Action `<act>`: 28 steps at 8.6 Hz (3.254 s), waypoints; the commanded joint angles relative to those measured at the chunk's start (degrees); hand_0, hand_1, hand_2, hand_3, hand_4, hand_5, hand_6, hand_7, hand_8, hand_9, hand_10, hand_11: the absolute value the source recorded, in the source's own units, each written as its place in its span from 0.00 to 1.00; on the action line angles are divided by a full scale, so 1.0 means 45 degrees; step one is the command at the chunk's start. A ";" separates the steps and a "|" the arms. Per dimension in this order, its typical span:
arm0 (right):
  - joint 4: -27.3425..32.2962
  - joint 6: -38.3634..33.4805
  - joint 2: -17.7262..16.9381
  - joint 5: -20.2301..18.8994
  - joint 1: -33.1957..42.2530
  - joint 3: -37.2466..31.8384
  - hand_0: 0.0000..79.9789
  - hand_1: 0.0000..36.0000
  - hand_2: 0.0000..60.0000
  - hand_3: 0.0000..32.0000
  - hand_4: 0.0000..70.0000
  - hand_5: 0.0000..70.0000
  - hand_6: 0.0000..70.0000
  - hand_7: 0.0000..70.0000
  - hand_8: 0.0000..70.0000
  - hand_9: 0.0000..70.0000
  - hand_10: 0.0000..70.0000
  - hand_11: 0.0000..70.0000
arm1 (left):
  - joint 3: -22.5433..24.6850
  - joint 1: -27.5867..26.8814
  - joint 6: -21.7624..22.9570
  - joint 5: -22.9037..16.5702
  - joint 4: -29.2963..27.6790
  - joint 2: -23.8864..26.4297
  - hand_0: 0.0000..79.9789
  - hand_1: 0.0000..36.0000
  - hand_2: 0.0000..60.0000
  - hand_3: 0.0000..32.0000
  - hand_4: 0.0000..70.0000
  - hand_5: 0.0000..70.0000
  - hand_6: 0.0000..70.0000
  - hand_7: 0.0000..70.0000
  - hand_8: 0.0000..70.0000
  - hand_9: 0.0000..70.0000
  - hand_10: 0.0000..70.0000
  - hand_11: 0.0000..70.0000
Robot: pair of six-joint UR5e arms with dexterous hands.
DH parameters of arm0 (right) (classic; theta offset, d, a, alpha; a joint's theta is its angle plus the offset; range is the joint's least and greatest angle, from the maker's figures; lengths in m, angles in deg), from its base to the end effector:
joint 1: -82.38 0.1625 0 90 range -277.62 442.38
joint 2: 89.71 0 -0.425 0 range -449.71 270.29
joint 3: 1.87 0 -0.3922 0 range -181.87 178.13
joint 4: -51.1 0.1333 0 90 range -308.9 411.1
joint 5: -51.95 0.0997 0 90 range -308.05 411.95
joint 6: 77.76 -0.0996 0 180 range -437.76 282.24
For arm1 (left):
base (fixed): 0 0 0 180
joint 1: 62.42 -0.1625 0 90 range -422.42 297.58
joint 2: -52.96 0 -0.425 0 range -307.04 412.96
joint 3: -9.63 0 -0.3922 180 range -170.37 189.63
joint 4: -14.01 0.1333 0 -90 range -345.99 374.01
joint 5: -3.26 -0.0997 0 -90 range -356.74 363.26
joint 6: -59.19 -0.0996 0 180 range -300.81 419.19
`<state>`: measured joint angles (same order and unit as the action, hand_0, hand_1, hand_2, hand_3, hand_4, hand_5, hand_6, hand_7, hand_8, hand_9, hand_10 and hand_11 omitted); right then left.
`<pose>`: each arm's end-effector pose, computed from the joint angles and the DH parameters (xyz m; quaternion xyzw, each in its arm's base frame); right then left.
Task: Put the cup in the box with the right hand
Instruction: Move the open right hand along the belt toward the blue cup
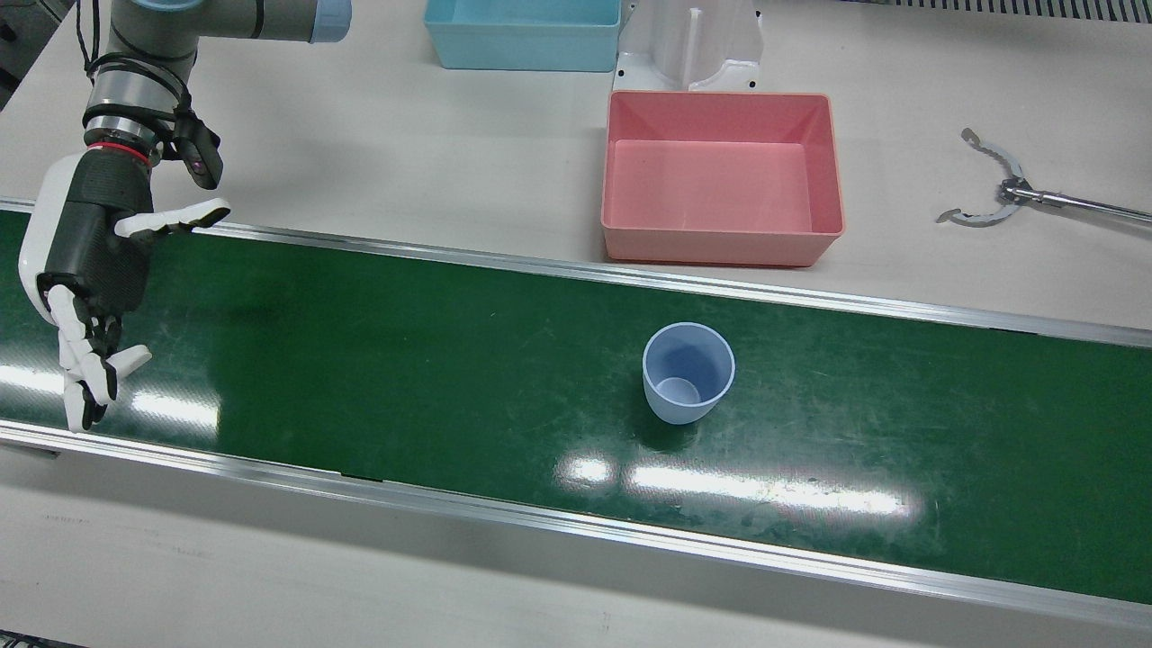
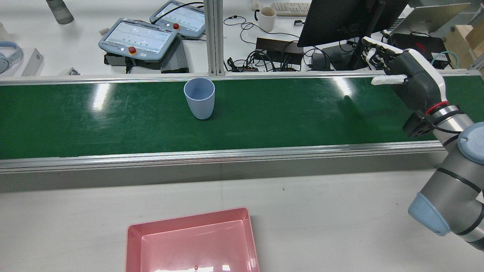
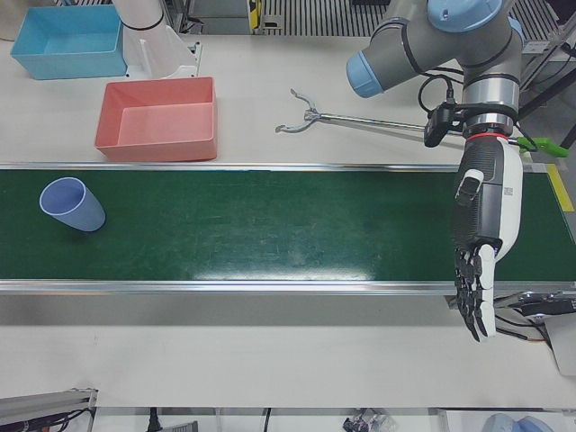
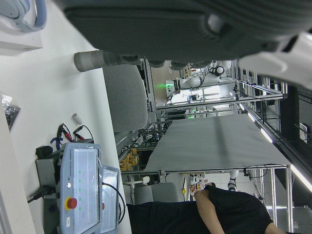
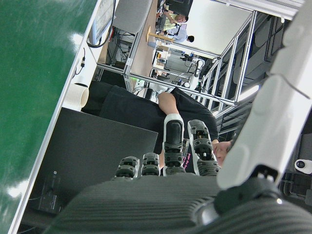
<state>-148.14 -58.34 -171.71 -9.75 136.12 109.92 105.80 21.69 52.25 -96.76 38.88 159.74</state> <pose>-0.1525 -0.5132 0.4705 0.0453 -0.7606 0.6358 0.1232 -0.0560 -0.5874 0.5194 -0.0564 0.6931 -0.7048 0.1403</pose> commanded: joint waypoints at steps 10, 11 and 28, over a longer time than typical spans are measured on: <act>0.0137 0.0156 0.0059 -0.0371 -0.0300 -0.0018 0.63 0.05 0.00 1.00 0.21 0.04 0.00 0.14 0.00 0.01 0.02 0.05 | -0.0004 0.0000 0.0000 0.0000 0.0000 0.0000 0.00 0.00 0.00 0.00 0.00 0.00 0.00 0.00 0.00 0.00 0.00 0.00; 0.0117 0.0117 0.0059 -0.0371 -0.0300 -0.0018 0.62 0.06 0.00 1.00 0.20 0.04 0.00 0.10 0.00 0.00 0.01 0.03 | 0.0015 0.0000 0.0000 0.0000 0.0000 0.0000 0.00 0.00 0.00 0.00 0.00 0.00 0.00 0.00 0.00 0.00 0.00 0.00; 0.0000 -0.0762 0.0410 -0.0801 0.0052 -0.0038 0.94 1.00 1.00 0.00 0.60 0.58 0.96 1.00 1.00 1.00 1.00 1.00 | -0.0004 0.0000 0.0000 0.0000 0.0000 0.0000 0.00 0.00 0.00 0.00 0.00 0.00 0.00 0.00 0.00 0.00 0.00 0.00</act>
<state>-148.14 -61.71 -170.04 -13.21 136.41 109.79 105.78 21.69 52.25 -96.76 38.88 159.74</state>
